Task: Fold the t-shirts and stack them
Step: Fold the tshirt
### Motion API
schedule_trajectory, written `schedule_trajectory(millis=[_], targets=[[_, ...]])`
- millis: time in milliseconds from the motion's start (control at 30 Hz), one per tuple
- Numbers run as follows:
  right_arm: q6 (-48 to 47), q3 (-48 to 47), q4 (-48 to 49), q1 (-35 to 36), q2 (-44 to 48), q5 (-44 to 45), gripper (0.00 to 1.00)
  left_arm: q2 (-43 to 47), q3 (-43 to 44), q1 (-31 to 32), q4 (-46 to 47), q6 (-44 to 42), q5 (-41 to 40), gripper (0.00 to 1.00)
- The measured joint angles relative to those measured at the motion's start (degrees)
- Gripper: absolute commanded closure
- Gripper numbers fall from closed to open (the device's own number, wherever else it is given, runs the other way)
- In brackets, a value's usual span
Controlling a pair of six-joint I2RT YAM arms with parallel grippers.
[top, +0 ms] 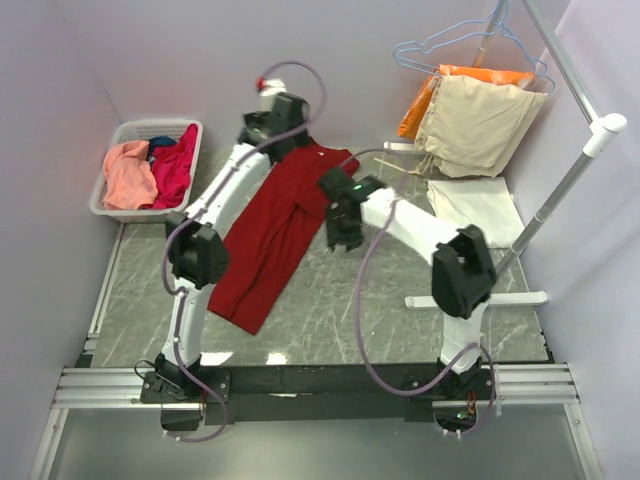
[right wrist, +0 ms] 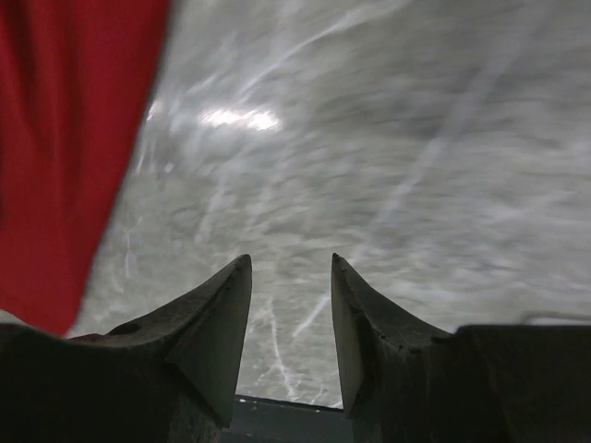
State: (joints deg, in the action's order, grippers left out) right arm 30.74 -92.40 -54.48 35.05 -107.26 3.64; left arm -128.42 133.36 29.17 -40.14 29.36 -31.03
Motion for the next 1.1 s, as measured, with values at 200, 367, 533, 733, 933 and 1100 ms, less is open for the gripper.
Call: schedule_trajectory(millis=[200,367,533,733,933,1100], targets=[[-2.38,-6.40,0.72,10.27,-8.87,-1.73,0.48,1.18,-2.19,-10.40,-6.01,1.81,-2.69,0.01],[-5.99,-15.91,0.85,15.85,-14.56,-3.28,0.38,1.18,-8.00,-15.80,-10.43,1.86,-2.60,0.01],[-9.38,-26.51,-0.24,19.76,-20.26,-5.77,0.33,2.25,-8.59,-18.32,-13.05,2.84,-1.62,0.00],[-12.63,-36.46,-2.12,23.45,-27.93,-8.26,0.31,6.36,-11.89,-23.65,-13.11,3.65,0.66,0.00],[-14.16,-38.86,-3.80,25.83,-31.87,-8.94,0.31,7.08,-12.11,-28.59,-13.03,4.39,2.03,0.01],[-14.47,-36.39,-3.67,26.62,-33.03,-8.17,0.32,7.10,-13.18,-28.74,-13.03,4.52,3.48,0.00]])
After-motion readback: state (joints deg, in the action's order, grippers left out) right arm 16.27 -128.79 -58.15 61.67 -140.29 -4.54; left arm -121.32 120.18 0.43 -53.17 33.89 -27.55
